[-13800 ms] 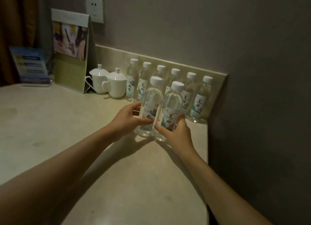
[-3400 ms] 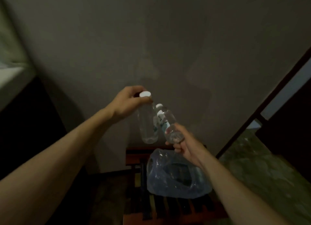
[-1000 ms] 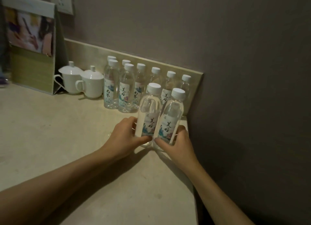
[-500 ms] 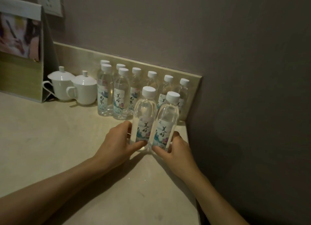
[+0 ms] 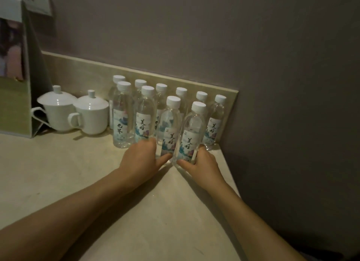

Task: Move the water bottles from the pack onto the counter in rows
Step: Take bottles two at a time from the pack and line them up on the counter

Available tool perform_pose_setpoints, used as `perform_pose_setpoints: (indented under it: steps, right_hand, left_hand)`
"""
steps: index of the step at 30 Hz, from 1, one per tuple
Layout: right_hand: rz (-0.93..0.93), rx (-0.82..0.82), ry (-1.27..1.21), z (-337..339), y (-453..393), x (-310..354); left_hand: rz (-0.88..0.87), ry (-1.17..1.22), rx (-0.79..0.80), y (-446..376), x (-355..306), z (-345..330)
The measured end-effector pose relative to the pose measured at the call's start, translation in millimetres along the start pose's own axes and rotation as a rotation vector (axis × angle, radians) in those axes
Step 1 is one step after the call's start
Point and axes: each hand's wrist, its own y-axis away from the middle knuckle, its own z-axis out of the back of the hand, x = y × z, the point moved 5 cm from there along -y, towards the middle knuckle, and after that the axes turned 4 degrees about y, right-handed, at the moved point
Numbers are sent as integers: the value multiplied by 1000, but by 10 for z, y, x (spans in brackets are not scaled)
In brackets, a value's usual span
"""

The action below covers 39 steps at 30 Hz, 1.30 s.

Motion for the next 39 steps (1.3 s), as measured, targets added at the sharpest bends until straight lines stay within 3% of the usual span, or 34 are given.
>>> perform_pose_setpoints:
  steps: [5,13,19,24,39]
  right_hand:
    - [-68,-89,-1,-71,-49,13]
    - [-78,-107,63,-135,-212,69]
    - [-36,-98,102,-145,-321,75]
    - [-64,-98,11,-154,-373,44]
    - [-10,-96,132,-171,-418,85]
  left_hand:
    - [-19,-165,23,-109,36,-47]
    - [16,8,42,-181,141,-164]
    - [-58,-237,67,-239,50,-162]
    - [-58,-230,105,-275,78,-229]
    - [-8,-252,86,-335,99,-310]
